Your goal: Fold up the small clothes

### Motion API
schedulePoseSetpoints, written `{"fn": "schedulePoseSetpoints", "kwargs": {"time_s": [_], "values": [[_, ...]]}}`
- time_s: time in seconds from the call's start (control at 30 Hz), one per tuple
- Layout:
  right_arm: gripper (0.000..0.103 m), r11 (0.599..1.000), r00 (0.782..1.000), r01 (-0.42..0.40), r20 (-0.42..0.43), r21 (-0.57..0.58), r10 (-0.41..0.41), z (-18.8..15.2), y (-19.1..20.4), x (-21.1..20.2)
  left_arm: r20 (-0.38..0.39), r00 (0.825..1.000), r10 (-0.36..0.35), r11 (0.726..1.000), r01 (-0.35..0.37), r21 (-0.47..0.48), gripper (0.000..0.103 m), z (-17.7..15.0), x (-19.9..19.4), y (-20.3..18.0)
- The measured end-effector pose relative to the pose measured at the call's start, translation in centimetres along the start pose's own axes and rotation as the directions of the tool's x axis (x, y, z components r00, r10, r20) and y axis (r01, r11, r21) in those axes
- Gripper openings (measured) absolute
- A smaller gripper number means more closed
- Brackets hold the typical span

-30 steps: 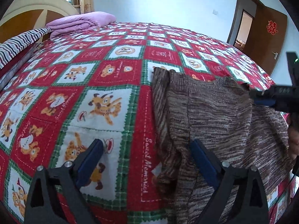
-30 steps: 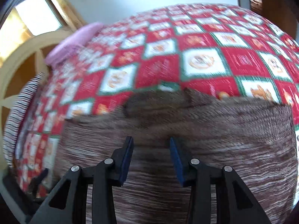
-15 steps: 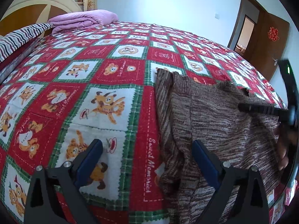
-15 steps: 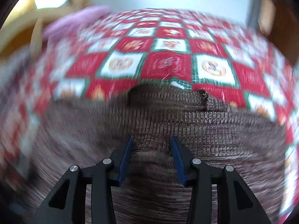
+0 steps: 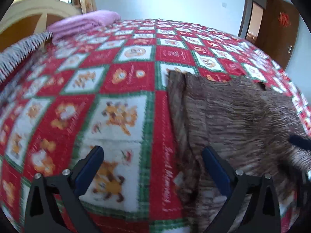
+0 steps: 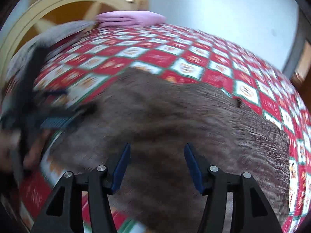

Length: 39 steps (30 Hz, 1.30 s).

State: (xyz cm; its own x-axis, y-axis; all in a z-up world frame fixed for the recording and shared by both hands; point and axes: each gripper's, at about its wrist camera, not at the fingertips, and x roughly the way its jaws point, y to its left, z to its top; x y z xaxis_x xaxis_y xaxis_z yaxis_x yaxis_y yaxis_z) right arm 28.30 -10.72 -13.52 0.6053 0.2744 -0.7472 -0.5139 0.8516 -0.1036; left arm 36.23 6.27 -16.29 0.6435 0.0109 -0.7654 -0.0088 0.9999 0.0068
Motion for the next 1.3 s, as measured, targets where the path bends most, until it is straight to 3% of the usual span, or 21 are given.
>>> {"fn": "schedulePoseSetpoints", "kwargs": {"time_s": [0.13,0.53,0.73,0.9,1.13,1.2,1.23,1.27,1.3], "values": [[0.061,0.989,0.999,0.021,0.042,-0.148,-0.015,-1.4,4.0,-1.0,0.046,0.995,0.084,0.994,-0.087,0.069,0.103,1.0,0.2,0.0],[0.061,0.951,0.995,0.093,0.058,-0.293,-0.08,-2.9,9.3,1.3,0.055,0.994,0.091,0.99,-0.096,0.105,0.103,2.3,1.4,-1.0],[0.061,0.948,0.99,0.135,0.071,-0.287,-0.119,-2.2,10.3,2.0,0.035,0.999,0.009,0.995,-0.013,0.101,0.103,3.4,2.4,-1.4],[0.061,0.935,0.984,0.173,0.083,-0.308,-0.155,-1.7,11.1,2.7,-0.01,0.994,-0.113,0.991,0.113,0.065,0.1,4.6,3.7,-1.3],[0.061,0.933,0.983,0.18,0.086,-0.313,-0.161,-1.4,11.3,3.0,-0.044,0.967,-0.25,0.968,0.251,0.007,0.076,5.5,5.1,-1.0],[0.059,0.938,0.986,0.163,0.079,-0.306,-0.145,-1.2,11.0,3.1,-0.051,0.955,-0.291,0.956,0.292,0.004,0.062,5.7,5.4,-1.1],[0.048,0.943,0.989,0.143,0.074,-0.302,-0.127,-1.4,11.1,2.8,-0.054,0.953,-0.299,0.954,0.299,-0.002,0.053,5.8,5.4,-1.0],[0.038,0.947,0.993,0.116,0.064,-0.299,-0.101,-1.3,11.0,2.8,-0.056,0.947,-0.315,0.949,0.315,-0.011,0.037,5.9,5.5,-0.9],[0.011,0.95,0.997,0.08,0.043,-0.301,-0.07,-1.3,11.1,2.9,-0.061,0.942,-0.331,0.944,0.331,-0.017,0.026,6.0,5.6,-0.8]]}}
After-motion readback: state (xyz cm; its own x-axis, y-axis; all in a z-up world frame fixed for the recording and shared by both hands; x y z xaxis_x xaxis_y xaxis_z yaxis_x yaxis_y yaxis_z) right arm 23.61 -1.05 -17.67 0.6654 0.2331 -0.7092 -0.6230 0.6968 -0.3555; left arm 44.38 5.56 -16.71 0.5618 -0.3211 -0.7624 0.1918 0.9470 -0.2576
